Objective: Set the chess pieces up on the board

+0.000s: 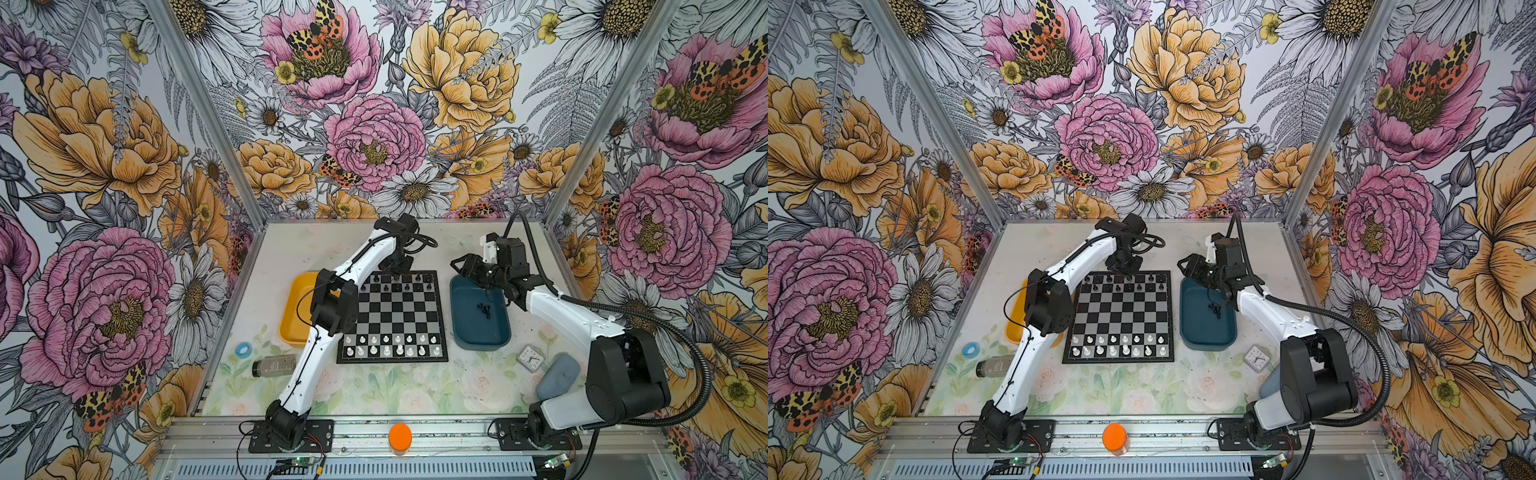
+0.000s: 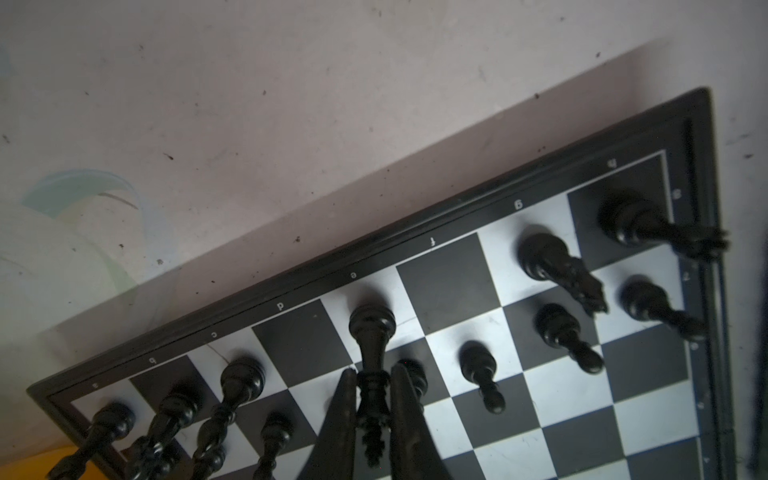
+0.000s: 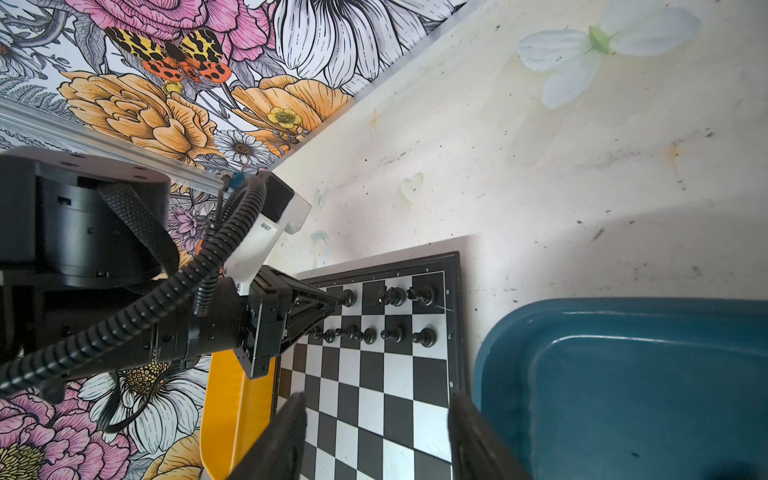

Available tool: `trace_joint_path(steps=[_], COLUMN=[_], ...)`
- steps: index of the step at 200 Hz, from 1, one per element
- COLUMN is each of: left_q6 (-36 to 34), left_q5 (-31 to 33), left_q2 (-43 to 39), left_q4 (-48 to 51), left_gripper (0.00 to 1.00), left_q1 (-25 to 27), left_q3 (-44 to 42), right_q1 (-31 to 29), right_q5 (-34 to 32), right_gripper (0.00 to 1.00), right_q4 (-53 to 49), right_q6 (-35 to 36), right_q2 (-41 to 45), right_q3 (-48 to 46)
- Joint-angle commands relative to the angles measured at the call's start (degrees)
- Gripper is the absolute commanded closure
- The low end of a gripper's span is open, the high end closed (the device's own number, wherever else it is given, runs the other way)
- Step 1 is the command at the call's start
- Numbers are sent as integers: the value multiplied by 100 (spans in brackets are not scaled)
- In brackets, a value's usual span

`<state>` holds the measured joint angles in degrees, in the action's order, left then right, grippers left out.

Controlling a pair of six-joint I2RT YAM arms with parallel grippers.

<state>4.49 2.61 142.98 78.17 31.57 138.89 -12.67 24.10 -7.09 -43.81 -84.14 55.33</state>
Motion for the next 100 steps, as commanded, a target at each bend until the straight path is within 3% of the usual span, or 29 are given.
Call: trace_joint_path(steps=[1,83,100], left_q6=[-10,-9,-8], left_q5=[-169,-155,-148], left_q2=[124,108,101], left_q4=[-14,-12,-5], left_gripper=[100,100,92], left_q1=[-64,-70,-67], left_q3=[126,103,103], right_q1=[50,56,56], right_q5=[39,34,51], right_gripper=[44,44,44], right_q4=[-28,-23,-30], right_q6=[88,78,82], right_q2=[-65,-94,-84], right_q3=[85,78,69])
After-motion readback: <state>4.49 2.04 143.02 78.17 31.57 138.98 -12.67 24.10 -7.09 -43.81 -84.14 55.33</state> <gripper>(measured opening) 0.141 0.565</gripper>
